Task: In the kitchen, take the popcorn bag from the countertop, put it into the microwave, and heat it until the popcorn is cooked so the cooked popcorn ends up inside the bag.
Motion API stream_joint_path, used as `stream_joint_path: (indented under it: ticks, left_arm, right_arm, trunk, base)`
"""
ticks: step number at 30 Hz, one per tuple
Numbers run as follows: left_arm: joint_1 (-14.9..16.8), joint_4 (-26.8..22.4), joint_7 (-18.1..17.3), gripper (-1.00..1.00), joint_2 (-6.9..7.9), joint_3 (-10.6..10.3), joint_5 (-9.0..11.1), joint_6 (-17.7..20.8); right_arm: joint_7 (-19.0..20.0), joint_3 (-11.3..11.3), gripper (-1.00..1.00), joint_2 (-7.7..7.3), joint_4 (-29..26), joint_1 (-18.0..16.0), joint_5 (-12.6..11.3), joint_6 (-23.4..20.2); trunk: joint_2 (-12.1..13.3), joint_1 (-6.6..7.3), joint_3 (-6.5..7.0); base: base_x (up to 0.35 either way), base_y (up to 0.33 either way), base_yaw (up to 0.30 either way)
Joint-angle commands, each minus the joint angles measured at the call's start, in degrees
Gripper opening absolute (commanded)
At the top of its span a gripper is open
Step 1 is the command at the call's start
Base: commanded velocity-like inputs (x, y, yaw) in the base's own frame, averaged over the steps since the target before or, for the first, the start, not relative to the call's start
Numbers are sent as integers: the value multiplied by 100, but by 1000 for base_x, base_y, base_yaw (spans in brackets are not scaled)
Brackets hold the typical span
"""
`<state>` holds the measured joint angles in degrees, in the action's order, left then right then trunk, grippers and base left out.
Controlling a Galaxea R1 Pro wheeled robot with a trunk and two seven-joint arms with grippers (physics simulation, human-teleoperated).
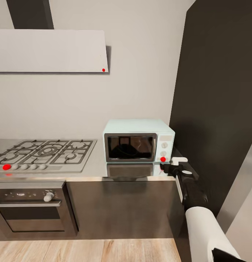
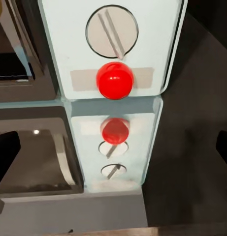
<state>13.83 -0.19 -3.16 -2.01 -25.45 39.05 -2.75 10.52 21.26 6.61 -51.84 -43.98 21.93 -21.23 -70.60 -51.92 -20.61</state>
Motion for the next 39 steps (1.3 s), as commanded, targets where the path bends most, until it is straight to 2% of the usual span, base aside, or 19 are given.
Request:
stream_joint_path:
  ticks: [1,10,22,25,29,31,36,39]
  left_arm:
    - [6,11,-25,100,-1,-48,61,-23]
    - [6,10,-18,100,3,-41,67,-24]
    - [5,10,-18,100,16,-48,68,-23]
    - [5,10,-18,100,16,-47,68,-23]
    - [5,10,-18,100,16,-47,68,-23]
    - [6,10,-18,100,16,-48,68,-25]
    - [6,10,-18,100,16,-47,68,-24]
    - [4,10,-18,100,16,-48,68,-24]
  right_arm:
    - [54,28,100,8,-11,-6,67,-20]
    - [38,11,100,25,12,-6,59,-31]
    - [66,27,100,-6,133,-6,50,-32]
    - [84,28,100,-77,262,-6,70,-33]
    - [121,28,100,-271,313,-6,74,-38]
    - [269,28,100,-376,322,-6,74,-39]
    - [363,18,100,-419,323,-6,88,-39]
    - [341,5,100,-377,323,-6,91,-40]
  trunk:
    - [-4,0,-7]
    - [-4,0,-7]
    - [-4,0,-7]
    - [-4,0,-7]
    - [-4,0,-7]
    - [-4,0,-7]
    - [-4,0,-7]
    - [-4,0,-7]
  base:
    - [0,0,0]
    - [14,0,0]
    - [185,0,0]
    - [28,0,0]
    - [5,0,0]
    - [0,0,0]
    - [0,0,0]
    - [0,0,0]
